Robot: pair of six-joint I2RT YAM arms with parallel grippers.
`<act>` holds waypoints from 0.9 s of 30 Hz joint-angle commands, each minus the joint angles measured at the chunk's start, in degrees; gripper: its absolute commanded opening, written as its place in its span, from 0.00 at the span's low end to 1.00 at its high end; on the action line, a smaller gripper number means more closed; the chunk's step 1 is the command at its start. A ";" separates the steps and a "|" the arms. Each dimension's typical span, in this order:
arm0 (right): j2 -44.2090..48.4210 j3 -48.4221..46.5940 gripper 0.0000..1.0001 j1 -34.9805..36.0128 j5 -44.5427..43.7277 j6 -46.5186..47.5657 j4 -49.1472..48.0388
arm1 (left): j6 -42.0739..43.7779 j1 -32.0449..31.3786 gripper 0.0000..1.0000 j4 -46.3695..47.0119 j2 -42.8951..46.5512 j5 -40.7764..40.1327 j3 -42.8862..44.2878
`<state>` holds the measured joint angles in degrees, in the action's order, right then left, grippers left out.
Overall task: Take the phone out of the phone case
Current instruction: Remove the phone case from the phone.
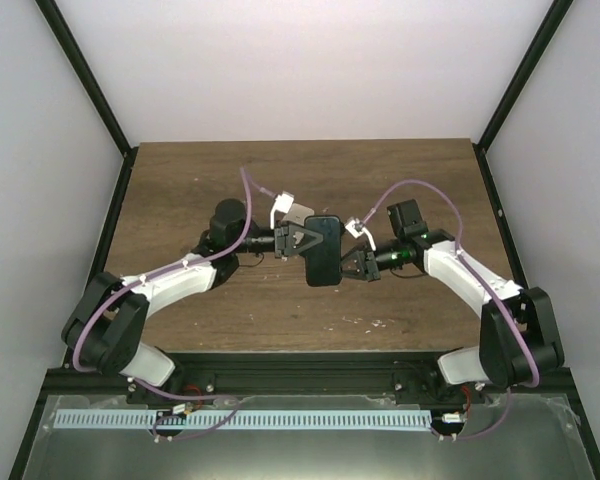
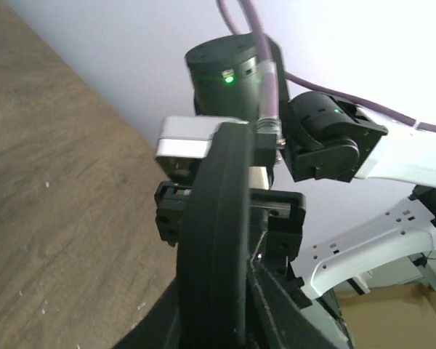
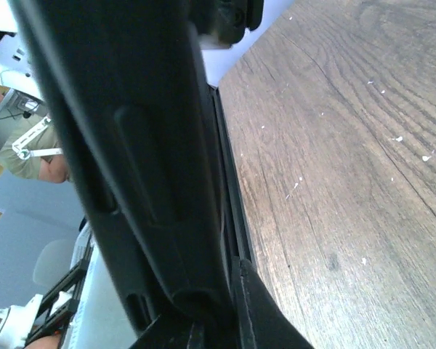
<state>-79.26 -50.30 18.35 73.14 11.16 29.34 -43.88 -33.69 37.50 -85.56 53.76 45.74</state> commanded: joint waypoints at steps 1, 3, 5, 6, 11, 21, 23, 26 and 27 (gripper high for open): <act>4.87 -0.51 0.01 0.84 3.86 0.03 -13.58 | -0.81 -4.13 0.24 -8.03 0.05 -2.37 -3.65; 5.40 1.36 0.01 0.82 3.89 0.43 -14.14 | 1.18 -3.63 0.34 -10.55 1.09 -3.98 -3.03; 5.22 3.08 0.01 0.83 4.27 0.19 -15.44 | 3.93 -3.44 0.38 -12.72 0.51 -4.80 -1.93; 5.19 3.75 0.01 0.85 4.24 -0.47 -16.37 | 4.19 -3.39 0.40 -13.04 -0.26 -4.77 -1.52; 4.86 4.54 0.01 0.85 1.58 -2.02 -17.86 | 0.15 -3.39 0.44 -3.74 -1.76 -6.28 -4.23; 5.56 6.97 0.01 0.82 -0.42 -1.49 -17.07 | -2.56 1.01 0.67 7.55 3.85 -12.54 -11.89; 5.42 7.07 0.01 0.87 0.53 -0.86 -16.39 | -1.95 1.93 0.72 7.36 5.01 -13.72 -11.60; 4.97 7.13 0.01 0.86 3.03 0.71 -15.25 | -0.21 2.15 0.73 4.33 4.28 -13.44 -8.64; 4.93 7.16 0.01 0.82 3.77 1.29 -14.90 | -0.25 2.14 0.73 4.46 3.60 -12.95 -7.72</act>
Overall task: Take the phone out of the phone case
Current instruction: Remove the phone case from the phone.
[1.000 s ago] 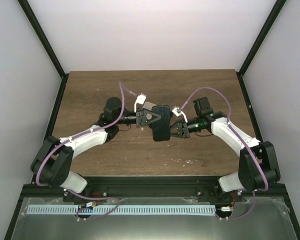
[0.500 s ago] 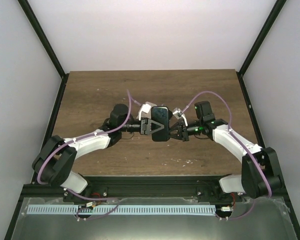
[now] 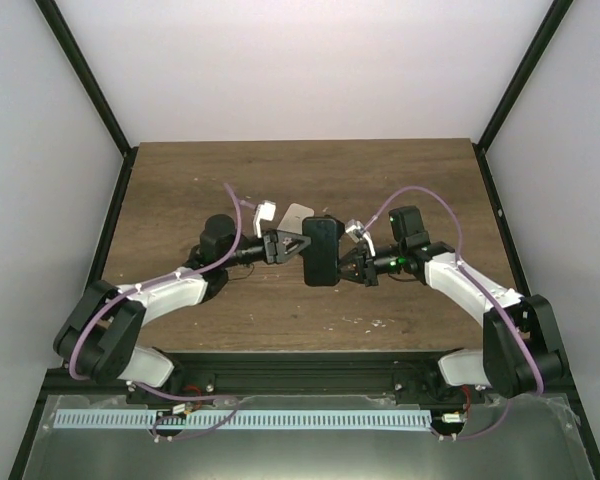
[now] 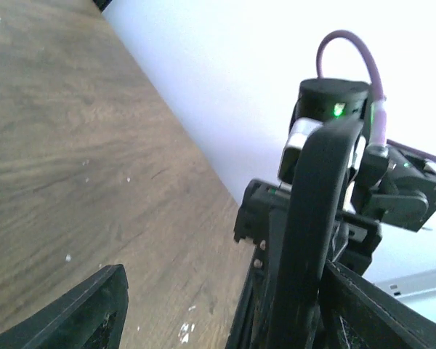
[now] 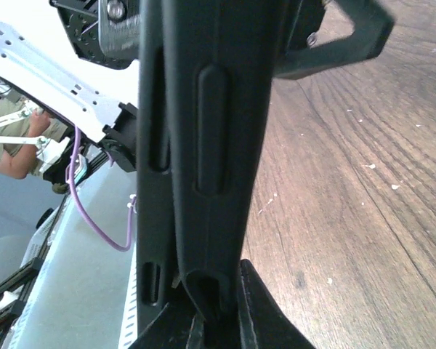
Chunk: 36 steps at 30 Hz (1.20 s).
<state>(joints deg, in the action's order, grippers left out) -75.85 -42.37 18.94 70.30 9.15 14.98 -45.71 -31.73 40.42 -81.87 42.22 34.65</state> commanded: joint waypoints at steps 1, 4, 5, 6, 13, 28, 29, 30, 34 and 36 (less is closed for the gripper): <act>1.45 -0.86 0.01 0.24 7.03 3.47 -0.30 | 1.33 0.25 0.73 2.15 -0.82 -0.88 4.05; 1.59 -0.97 0.01 0.23 7.30 3.83 0.30 | -0.04 0.37 0.68 4.56 -2.94 1.46 6.12; 1.60 -0.93 0.01 0.22 7.26 3.86 0.44 | -0.71 0.40 0.63 5.86 -3.56 2.39 6.46; 1.67 -0.87 0.01 0.23 7.23 3.93 0.49 | -1.64 0.40 0.57 7.69 -4.18 3.34 6.75; 1.12 -1.25 0.01 0.27 7.30 4.39 1.50 | -7.06 0.36 0.15 16.42 -6.93 6.23 6.56; -1.79 -12.05 0.37 0.22 17.87 4.17 5.10 | -22.83 0.29 0.00 39.83 -16.08 9.82 2.85; -1.74 -12.41 0.37 0.24 18.34 4.18 5.28 | -22.72 0.26 0.00 39.57 -16.32 9.67 2.79; -1.61 -12.62 0.38 0.29 19.01 4.16 5.23 | -22.52 0.20 0.00 39.13 -16.45 9.64 2.71; -0.99 -12.25 0.32 0.27 18.52 0.43 1.57 | -20.77 -0.68 0.00 35.91 -16.79 9.32 3.06; -1.15 -12.04 0.24 0.23 18.26 -1.22 0.05 | -19.78 -1.44 0.00 34.06 -17.09 9.20 3.58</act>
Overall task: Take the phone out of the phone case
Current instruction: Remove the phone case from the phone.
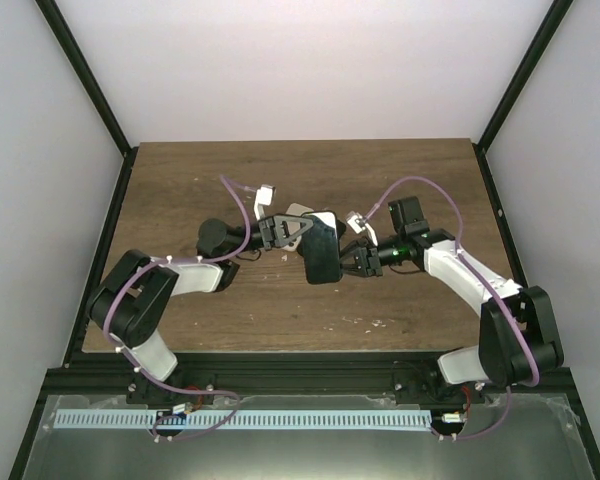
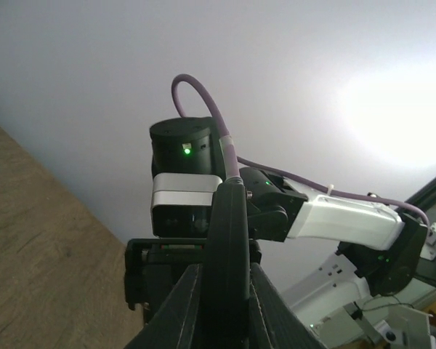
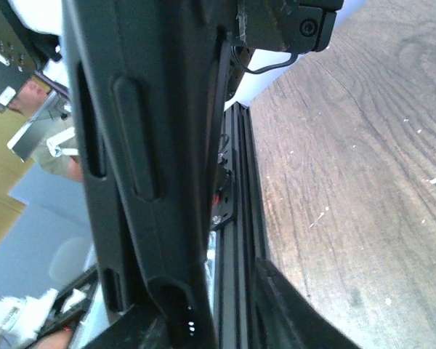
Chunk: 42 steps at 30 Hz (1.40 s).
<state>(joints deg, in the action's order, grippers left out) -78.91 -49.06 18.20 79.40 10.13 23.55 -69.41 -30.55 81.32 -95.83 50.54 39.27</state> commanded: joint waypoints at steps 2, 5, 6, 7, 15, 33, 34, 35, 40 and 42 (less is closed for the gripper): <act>1.64 -5.11 0.14 1.01 8.98 -2.98 -9.22 | 4.63 -3.08 0.00 -8.52 -3.50 0.48 -0.64; 2.00 -3.07 0.01 1.04 7.89 -5.74 -12.15 | 5.51 -2.67 0.03 -10.88 -3.44 -0.92 -0.34; 2.27 -1.93 0.01 1.02 7.00 -6.48 -13.11 | 5.98 -2.30 0.07 -12.01 -3.11 -1.35 -0.13; 2.72 -0.79 0.01 1.03 5.54 -7.08 -13.87 | 6.53 -1.67 0.14 -13.67 -2.60 -1.85 0.18; 5.12 8.27 0.01 -0.18 -18.78 -15.92 -21.26 | 25.26 4.22 0.54 -54.82 12.78 -20.99 3.43; 2.00 -6.04 0.01 -6.83 -58.23 -36.66 9.66 | 53.25 -29.13 0.51 -86.63 32.25 -71.86 3.04; 1.11 -5.42 0.01 -7.59 -56.96 -36.83 10.13 | 54.14 -30.74 0.52 -86.82 31.45 -73.02 3.64; 0.71 -4.21 0.01 -8.34 -55.65 -36.86 9.73 | 54.87 -31.83 0.53 -86.70 30.54 -73.48 4.22; -3.15 -5.27 0.01 -8.84 -57.55 -35.19 14.92 | 55.79 -32.80 0.53 -78.55 29.76 -69.92 0.64; -4.43 -9.20 0.01 -8.82 -59.97 -34.39 18.86 | 55.72 -32.82 0.53 -77.34 27.87 -69.51 0.81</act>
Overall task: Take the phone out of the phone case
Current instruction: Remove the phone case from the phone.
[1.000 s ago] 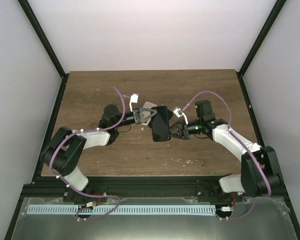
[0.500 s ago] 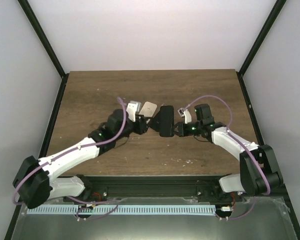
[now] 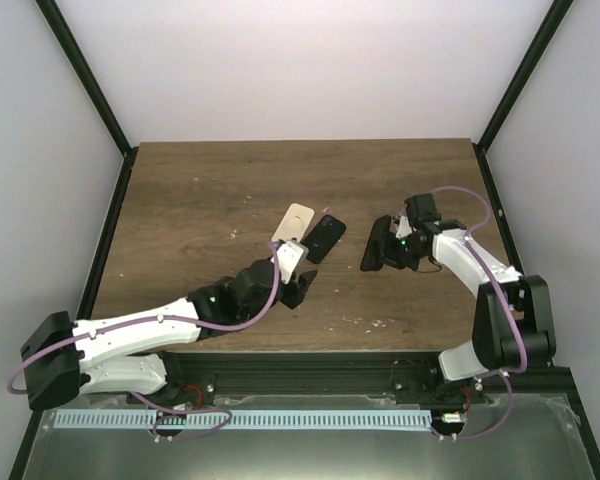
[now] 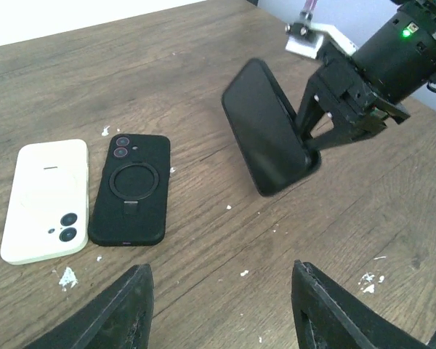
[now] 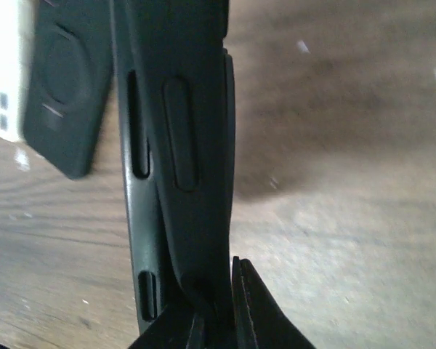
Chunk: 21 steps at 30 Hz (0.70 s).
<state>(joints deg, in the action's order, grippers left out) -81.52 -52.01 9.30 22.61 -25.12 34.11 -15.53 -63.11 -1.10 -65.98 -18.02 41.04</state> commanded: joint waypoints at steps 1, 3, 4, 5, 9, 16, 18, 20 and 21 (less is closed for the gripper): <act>-2.31 -7.48 0.01 0.02 -3.32 1.17 9.72 | 1.93 -0.26 0.53 5.15 -3.53 -0.31 -0.44; -2.84 -8.56 0.01 -0.03 -2.57 1.26 11.31 | 1.85 -0.25 0.53 7.11 -6.47 1.51 0.16; -2.87 -8.36 0.01 -0.07 -2.06 1.22 11.30 | 1.46 -0.22 0.53 9.24 -7.81 1.99 0.07; -2.98 -7.93 0.01 -0.11 -1.52 1.03 11.13 | 1.07 -0.20 0.53 11.46 -9.12 2.22 -0.06; -4.02 -6.18 0.01 -0.25 1.60 0.52 10.34 | 1.46 -0.25 0.52 15.60 -15.84 1.42 3.40; -4.67 -6.01 0.01 -0.95 0.76 -0.27 9.26 | 7.16 -2.64 0.51 26.15 -26.09 -0.89 8.16; -5.01 -6.14 0.01 -1.37 -0.44 -1.04 8.80 | 9.36 -2.97 0.51 28.82 -29.29 -1.10 9.61; -6.38 -6.54 0.01 -1.51 -1.03 -1.24 9.13 | 11.12 -2.99 0.51 29.22 -32.49 -1.05 11.89; -7.14 -6.60 0.01 -1.50 -1.04 -1.13 9.28 | 11.80 -2.98 0.51 29.44 -33.95 -1.19 12.83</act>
<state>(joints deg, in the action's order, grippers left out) -86.94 -56.95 8.56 22.17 -25.39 44.45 -8.73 -65.82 22.31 -95.22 -17.93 50.26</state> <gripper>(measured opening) 0.059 0.511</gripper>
